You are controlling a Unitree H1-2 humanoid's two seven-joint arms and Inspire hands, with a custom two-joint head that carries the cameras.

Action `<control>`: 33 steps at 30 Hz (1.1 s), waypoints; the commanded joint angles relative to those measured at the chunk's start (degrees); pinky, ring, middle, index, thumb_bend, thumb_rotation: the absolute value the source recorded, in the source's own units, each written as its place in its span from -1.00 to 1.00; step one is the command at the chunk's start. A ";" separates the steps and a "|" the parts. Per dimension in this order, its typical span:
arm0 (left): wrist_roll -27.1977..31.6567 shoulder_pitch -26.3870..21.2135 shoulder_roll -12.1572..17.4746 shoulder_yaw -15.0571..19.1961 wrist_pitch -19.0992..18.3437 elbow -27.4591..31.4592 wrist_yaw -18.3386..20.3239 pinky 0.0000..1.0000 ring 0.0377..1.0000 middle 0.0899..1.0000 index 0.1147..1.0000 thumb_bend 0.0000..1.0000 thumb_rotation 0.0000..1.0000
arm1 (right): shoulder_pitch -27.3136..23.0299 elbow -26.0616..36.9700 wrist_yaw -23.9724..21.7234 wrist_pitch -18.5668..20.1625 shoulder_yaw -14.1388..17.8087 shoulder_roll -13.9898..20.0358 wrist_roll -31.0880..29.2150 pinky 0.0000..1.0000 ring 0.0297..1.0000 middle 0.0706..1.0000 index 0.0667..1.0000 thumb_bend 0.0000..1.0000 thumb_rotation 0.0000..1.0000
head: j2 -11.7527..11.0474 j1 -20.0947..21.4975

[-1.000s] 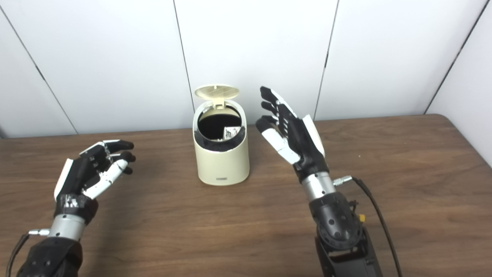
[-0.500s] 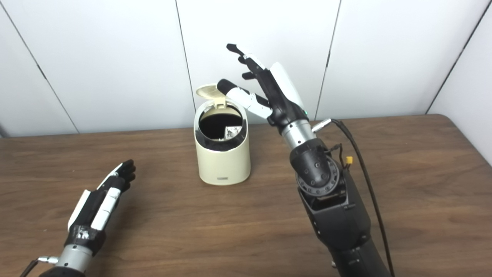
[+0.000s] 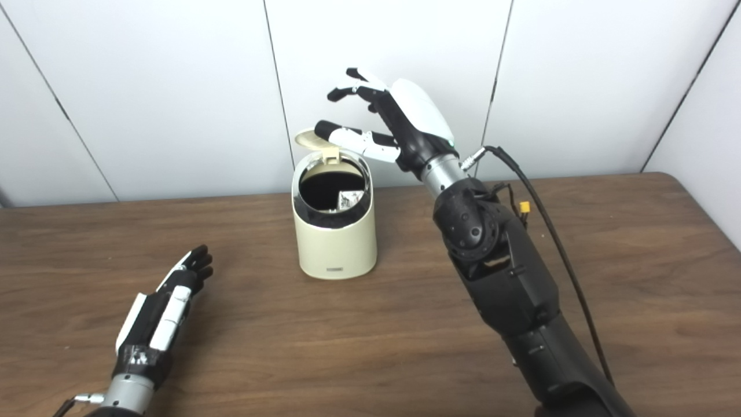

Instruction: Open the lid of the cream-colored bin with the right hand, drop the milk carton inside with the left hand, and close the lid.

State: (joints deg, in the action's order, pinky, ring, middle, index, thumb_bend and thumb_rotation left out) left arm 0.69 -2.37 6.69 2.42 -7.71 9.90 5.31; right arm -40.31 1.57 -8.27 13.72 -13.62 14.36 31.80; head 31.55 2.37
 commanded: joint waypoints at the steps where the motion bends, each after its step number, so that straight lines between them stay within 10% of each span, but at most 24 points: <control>1: 0.07 -0.59 -0.04 0.14 1.76 1.45 -0.56 0.92 0.84 0.85 0.91 0.46 0.71 | -3.48 0.67 0.01 -0.99 0.24 1.02 1.03 0.50 0.84 0.89 0.37 0.26 0.91 | 0.08 0.00; 33: -0.29 -0.91 -0.39 0.20 -0.34 2.00 -1.12 1.00 0.90 0.86 0.92 0.48 0.54 | 0.92 2.31 -0.28 -6.88 -1.44 2.09 7.31 0.86 0.99 0.87 0.01 0.18 0.94 | -0.08 -0.37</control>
State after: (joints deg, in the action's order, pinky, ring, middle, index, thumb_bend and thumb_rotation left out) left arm 0.40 -2.31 6.32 2.56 -8.81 10.16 4.72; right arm -37.53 1.91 -8.79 8.42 -15.19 15.27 38.53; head 31.46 1.93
